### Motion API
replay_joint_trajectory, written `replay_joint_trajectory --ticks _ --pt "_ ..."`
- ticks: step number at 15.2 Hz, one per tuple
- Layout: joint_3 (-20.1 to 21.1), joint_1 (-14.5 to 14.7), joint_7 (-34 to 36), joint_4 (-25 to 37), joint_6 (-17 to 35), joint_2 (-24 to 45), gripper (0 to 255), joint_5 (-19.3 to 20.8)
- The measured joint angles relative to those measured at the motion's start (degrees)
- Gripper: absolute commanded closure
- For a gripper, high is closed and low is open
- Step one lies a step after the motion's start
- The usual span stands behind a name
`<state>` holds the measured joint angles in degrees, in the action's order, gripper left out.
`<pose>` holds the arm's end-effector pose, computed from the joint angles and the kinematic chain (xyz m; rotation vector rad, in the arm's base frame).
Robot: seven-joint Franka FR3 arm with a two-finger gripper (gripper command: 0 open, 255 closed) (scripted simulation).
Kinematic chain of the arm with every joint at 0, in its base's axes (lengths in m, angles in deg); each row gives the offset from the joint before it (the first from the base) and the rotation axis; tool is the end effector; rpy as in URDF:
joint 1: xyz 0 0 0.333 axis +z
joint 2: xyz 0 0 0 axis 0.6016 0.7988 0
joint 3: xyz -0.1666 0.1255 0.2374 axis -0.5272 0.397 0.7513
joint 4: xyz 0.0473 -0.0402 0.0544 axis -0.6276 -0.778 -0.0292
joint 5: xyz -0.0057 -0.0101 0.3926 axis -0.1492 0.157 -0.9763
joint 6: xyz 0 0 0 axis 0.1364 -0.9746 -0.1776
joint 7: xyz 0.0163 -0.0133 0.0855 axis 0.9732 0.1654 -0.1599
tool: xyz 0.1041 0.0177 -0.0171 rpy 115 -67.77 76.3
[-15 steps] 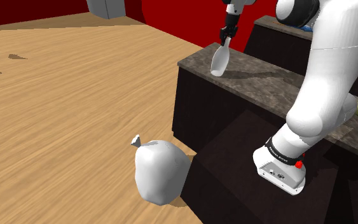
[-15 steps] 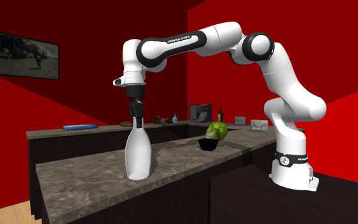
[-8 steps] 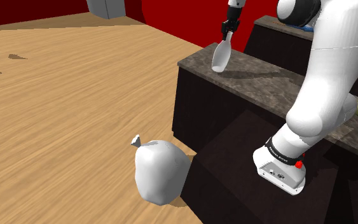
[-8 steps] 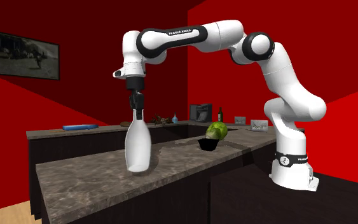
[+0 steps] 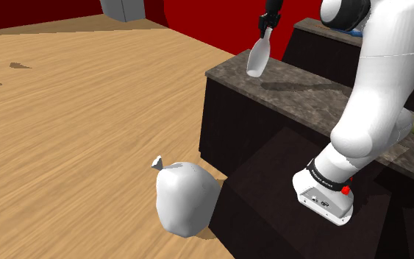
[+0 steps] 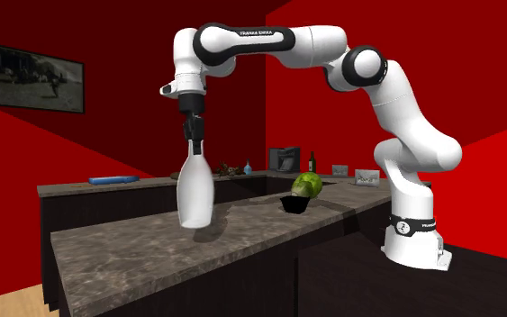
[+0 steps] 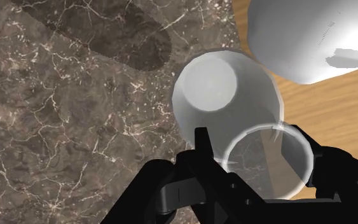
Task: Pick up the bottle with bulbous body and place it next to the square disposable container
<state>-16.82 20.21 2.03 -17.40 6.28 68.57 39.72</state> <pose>0.5903 -0.3523 0.5017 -3.1278 0.1752 0.0811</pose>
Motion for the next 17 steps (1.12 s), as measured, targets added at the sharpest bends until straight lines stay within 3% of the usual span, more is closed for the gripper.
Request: replay_joint_trajectory --ticks 10,15,17 --pt "0.0 -1.5 0.1 11.3 -9.0 2.3 255 -0.6" --pt "0.3 -3.1 0.3 20.6 -15.2 5.3 255 -1.5" --pt "0.1 -3.5 -0.4 20.6 -15.7 4.8 255 -1.4"
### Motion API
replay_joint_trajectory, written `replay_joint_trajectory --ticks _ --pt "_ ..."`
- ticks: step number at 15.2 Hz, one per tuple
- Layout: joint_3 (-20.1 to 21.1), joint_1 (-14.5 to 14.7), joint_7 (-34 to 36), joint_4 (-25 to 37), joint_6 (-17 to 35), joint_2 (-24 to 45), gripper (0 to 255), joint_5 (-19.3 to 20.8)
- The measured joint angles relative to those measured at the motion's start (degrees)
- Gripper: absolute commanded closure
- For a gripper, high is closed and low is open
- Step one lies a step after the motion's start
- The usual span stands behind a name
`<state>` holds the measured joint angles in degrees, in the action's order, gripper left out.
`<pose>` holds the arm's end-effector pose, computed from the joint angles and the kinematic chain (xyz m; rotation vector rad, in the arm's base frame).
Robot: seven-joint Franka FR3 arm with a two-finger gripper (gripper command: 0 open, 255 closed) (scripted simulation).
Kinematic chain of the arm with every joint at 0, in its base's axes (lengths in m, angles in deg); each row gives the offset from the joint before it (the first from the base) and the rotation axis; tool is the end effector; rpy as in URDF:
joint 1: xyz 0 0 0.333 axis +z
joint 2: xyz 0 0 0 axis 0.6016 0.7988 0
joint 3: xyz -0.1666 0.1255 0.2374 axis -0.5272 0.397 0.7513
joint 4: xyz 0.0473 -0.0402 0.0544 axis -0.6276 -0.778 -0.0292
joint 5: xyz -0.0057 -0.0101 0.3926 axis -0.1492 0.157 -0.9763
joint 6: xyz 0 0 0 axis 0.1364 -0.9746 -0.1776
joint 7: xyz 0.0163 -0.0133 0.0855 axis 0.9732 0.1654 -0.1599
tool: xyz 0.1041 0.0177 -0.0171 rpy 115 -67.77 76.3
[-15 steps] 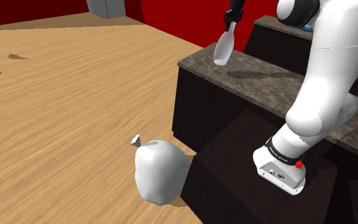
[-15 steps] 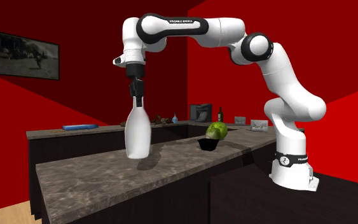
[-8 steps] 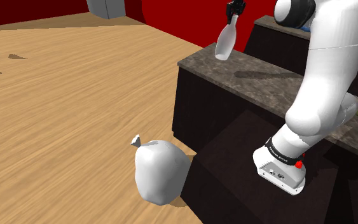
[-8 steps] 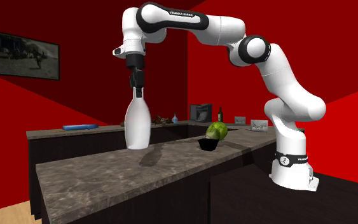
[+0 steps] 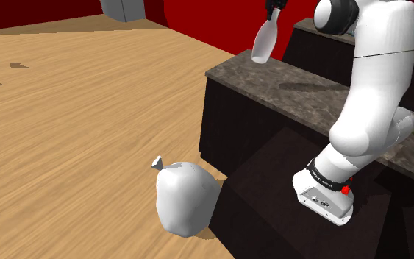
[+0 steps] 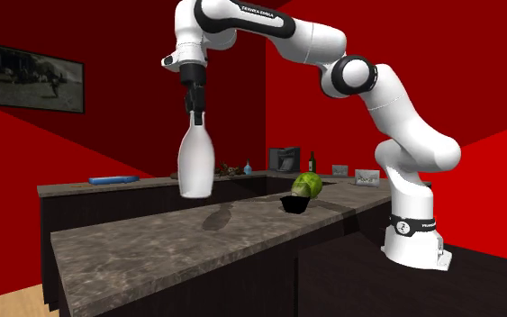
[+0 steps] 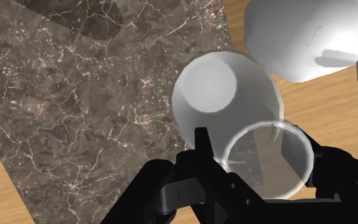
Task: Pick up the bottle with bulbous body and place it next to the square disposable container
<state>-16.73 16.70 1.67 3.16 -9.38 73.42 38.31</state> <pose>0.5847 -0.3563 0.5864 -3.1272 0.1750 0.0819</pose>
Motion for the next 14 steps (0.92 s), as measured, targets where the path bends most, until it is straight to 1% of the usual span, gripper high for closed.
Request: replay_joint_trajectory --ticks 2,3,4,5,6,8,11,14 --pt "-0.6 -0.3 -1.7 -4.6 1.6 -3.0 255 0.7" --pt "-0.9 -0.9 -2.6 -5.4 1.9 -3.5 255 0.8" --pt "-1.4 -0.6 -3.6 -9.9 3.5 -6.3 255 1.6" --pt "-1.7 -1.3 -4.7 -10.6 3.8 -6.8 255 1.6" --pt "-2.1 -1.4 -5.4 -13.3 4.8 -8.5 255 2.1" --pt "-2.8 -2.5 -7.5 -15.4 5.4 -10.1 255 2.5" --pt "-4.1 -4.1 -11.1 -21.5 7.9 -13.7 255 3.5" --pt "-5.3 -6.2 -14.5 -22.8 8.0 -15.0 255 3.9"
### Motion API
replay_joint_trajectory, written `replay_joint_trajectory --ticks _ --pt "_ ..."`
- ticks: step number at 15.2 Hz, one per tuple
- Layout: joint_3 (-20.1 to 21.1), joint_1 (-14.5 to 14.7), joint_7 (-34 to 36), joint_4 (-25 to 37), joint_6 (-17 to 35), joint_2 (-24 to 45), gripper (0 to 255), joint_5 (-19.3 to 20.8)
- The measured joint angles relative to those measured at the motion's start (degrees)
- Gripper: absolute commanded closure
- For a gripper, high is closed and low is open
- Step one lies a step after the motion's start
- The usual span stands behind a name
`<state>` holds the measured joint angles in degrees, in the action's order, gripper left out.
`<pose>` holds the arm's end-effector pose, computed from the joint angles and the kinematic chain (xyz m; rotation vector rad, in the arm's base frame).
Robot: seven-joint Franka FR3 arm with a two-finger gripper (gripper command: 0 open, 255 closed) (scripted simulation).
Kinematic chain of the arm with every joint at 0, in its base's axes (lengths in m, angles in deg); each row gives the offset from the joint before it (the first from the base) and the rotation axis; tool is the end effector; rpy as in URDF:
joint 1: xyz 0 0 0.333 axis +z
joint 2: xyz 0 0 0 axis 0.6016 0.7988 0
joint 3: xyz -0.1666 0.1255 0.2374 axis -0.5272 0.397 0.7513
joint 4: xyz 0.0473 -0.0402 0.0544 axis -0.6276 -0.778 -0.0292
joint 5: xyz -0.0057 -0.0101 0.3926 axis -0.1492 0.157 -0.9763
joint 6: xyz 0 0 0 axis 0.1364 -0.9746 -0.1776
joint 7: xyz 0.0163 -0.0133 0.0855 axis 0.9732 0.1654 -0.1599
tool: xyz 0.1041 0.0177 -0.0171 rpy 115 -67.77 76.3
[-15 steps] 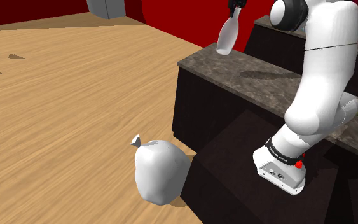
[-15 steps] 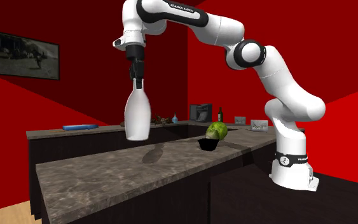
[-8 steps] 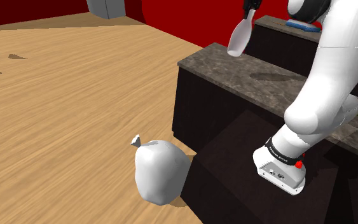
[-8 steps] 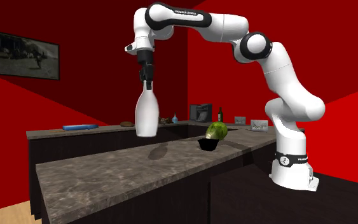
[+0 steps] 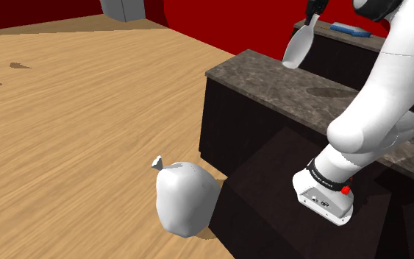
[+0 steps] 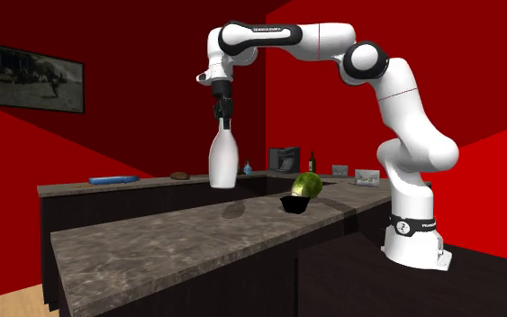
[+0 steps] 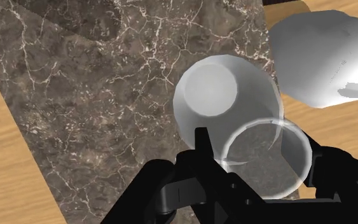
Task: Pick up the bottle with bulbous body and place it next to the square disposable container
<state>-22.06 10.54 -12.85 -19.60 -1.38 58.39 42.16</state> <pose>0.4369 -0.4564 0.5917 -3.1274 0.1769 0.0818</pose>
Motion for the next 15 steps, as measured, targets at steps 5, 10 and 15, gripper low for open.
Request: replay_joint_trajectory --ticks 5,10,15 --pt "-2.1 -3.7 -6.0 -2.1 1.1 -1.0 255 0.1" --pt "-4.2 -7.4 -11.8 -3.3 1.4 -2.0 255 0.3" --pt "-6.4 -12.6 -18.8 -1.4 1.2 -0.1 255 -1.0"
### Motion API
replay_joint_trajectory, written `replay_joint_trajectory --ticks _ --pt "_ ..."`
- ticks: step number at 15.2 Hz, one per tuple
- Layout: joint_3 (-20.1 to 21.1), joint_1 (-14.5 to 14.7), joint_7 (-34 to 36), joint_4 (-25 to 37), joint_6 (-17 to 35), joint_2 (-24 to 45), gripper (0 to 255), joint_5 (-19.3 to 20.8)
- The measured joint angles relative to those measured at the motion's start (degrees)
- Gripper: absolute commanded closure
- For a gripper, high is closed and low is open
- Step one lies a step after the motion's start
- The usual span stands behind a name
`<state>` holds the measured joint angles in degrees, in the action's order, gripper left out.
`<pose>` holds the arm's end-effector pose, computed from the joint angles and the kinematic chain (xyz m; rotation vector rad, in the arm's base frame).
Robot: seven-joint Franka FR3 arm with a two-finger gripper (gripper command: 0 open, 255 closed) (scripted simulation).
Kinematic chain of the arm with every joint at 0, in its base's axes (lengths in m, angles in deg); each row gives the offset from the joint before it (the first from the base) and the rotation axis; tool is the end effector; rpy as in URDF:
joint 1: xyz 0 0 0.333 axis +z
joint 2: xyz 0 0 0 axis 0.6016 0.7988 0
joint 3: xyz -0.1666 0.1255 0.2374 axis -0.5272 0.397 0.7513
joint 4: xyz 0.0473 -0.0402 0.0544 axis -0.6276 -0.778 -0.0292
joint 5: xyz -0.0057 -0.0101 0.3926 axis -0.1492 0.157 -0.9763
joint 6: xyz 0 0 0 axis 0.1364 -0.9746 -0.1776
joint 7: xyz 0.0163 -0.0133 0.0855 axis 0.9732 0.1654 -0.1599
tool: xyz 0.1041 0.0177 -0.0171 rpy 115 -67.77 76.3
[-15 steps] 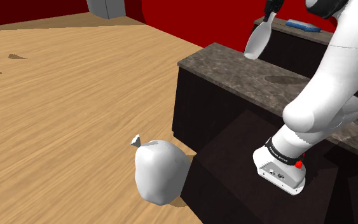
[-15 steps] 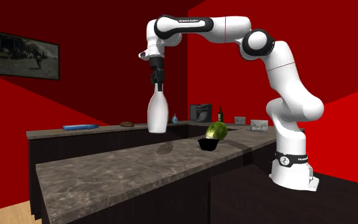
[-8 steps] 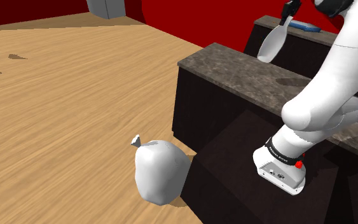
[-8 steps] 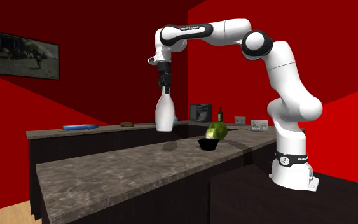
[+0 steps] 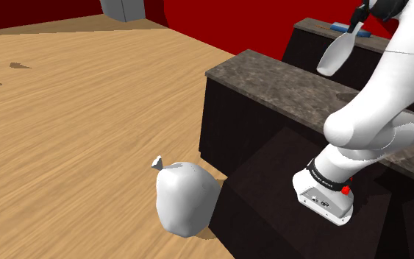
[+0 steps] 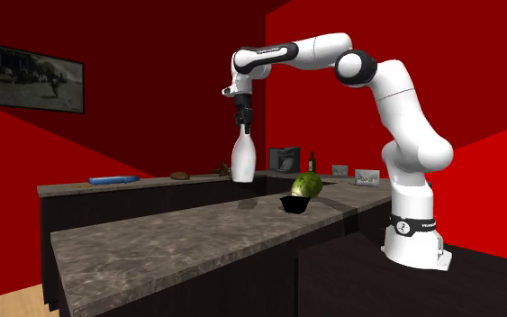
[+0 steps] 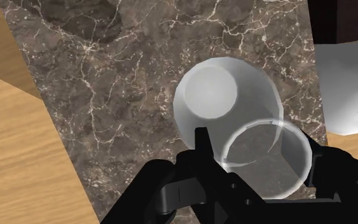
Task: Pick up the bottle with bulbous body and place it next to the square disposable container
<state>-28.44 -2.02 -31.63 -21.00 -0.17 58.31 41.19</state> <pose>0.2743 -0.5673 0.5908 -3.1274 0.1779 0.0815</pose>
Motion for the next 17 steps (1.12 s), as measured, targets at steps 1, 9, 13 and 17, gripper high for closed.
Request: replay_joint_trajectory --ticks 1,9,13,17 --pt "-0.4 -1.3 -1.5 1.2 -0.4 0.9 255 -0.5" --pt "-2.6 -10.6 -11.4 8.7 -2.5 7.0 255 -4.1" --pt "-2.7 -10.2 -12.0 4.6 0.9 6.3 255 -3.7" --pt "-2.7 -9.4 -11.9 0.4 4.3 5.4 255 -3.3"
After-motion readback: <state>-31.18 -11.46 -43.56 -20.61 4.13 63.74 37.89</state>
